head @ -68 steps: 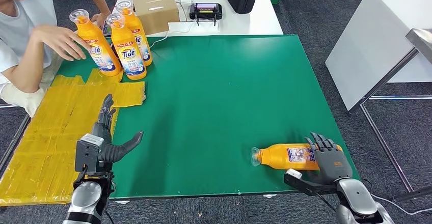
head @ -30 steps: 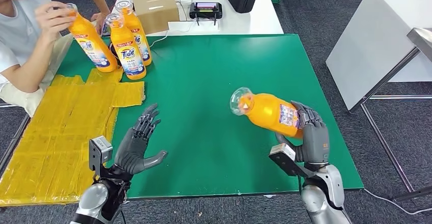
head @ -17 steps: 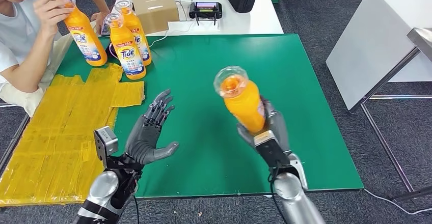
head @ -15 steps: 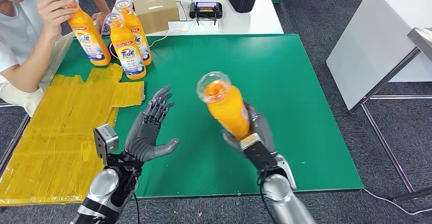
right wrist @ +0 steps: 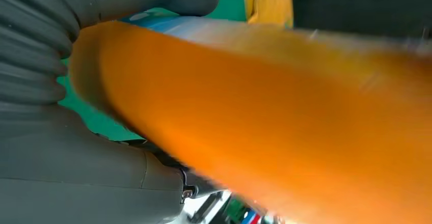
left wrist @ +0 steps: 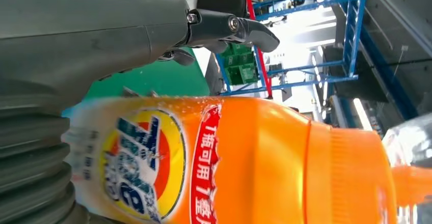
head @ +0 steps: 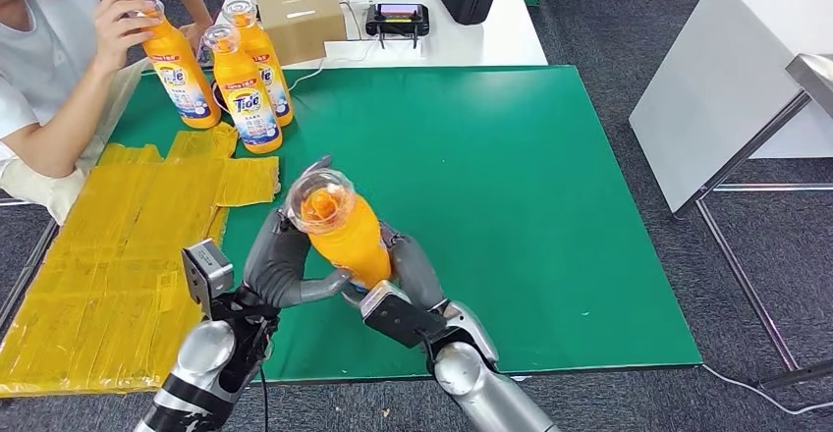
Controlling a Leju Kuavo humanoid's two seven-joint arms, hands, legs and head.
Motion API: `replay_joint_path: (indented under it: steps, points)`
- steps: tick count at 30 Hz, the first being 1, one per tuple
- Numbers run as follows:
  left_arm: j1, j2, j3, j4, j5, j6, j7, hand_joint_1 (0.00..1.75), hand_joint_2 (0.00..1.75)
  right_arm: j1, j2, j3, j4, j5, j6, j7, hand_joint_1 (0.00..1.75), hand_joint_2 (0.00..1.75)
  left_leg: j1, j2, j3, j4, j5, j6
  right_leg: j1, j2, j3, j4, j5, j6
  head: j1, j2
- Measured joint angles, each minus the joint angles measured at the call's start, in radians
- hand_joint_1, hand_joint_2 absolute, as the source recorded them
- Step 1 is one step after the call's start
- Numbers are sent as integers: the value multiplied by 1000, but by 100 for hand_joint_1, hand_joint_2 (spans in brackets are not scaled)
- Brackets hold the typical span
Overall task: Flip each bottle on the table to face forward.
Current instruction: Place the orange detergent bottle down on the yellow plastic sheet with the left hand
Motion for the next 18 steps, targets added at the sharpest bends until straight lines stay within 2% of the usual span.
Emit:
replay_joint_path:
  steps: [18]
  points:
    - [-2, 3, -23, 1, -11, -7, -3, 0, 175, -24, 3, 43, 72, -24, -16, 0, 175, 175, 0, 0, 0, 0, 0, 0, 0, 0, 0, 0, 0, 0, 0, 0]
